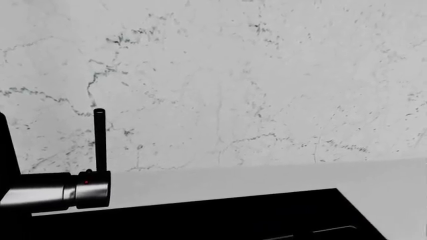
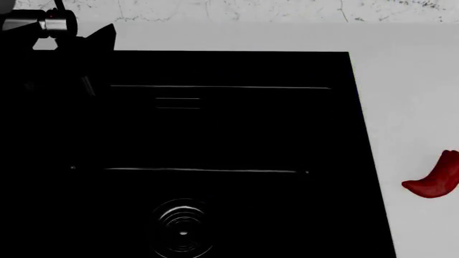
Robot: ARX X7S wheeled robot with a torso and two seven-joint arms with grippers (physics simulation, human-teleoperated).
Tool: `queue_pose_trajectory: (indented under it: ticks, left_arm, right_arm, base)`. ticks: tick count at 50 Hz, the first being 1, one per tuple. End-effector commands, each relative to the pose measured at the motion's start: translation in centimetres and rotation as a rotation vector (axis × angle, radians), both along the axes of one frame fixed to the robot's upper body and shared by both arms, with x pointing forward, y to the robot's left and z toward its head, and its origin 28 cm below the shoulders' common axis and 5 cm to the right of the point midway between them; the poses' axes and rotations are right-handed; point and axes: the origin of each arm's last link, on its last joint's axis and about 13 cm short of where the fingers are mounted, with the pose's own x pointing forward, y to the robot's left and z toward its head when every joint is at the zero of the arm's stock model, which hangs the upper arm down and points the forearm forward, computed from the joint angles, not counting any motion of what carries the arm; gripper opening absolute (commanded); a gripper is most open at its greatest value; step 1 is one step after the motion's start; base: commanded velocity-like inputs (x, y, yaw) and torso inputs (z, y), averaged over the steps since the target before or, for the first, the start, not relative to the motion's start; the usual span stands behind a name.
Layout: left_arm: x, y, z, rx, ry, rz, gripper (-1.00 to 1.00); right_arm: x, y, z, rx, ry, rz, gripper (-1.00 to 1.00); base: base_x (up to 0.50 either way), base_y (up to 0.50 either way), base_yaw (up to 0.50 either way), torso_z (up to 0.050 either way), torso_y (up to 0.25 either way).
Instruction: Pick the celery from the sink and place it on the plate located on the counter
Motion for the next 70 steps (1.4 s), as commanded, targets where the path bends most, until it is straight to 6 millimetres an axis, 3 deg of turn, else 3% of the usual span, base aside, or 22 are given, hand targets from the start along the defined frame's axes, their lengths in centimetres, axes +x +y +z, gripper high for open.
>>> queue_pose_trajectory:
  ticks: [1, 32, 70]
  left_arm:
    - [0.1, 0.0, -0.1, 0.009, -0.012, -0.005, 1.0]
    - [-0.1, -0.2, -0.1, 0.01, -0.016, -0.009, 1.0]
    - [0.0, 0.0, -0.1, 0.007, -0.017, -0.009, 1.0]
  right_arm:
    - [-0.7, -1.5, -0.9, -0.014, 0.008, -0.044, -1.0]
    - [-0.7, -3.1, -2.0, 0.041, 0.075, -0.133, -1.0]
    - [0.0, -2.3, -2.9, 0.118, 0.14, -0.155, -1.0]
  base:
    - [0.0, 0.0, 0.0, 0.0, 0.0]
    - [0.0, 0.0, 0.0, 0.0, 0.0]
    - [0.0, 0.0, 0.0, 0.0, 0.0]
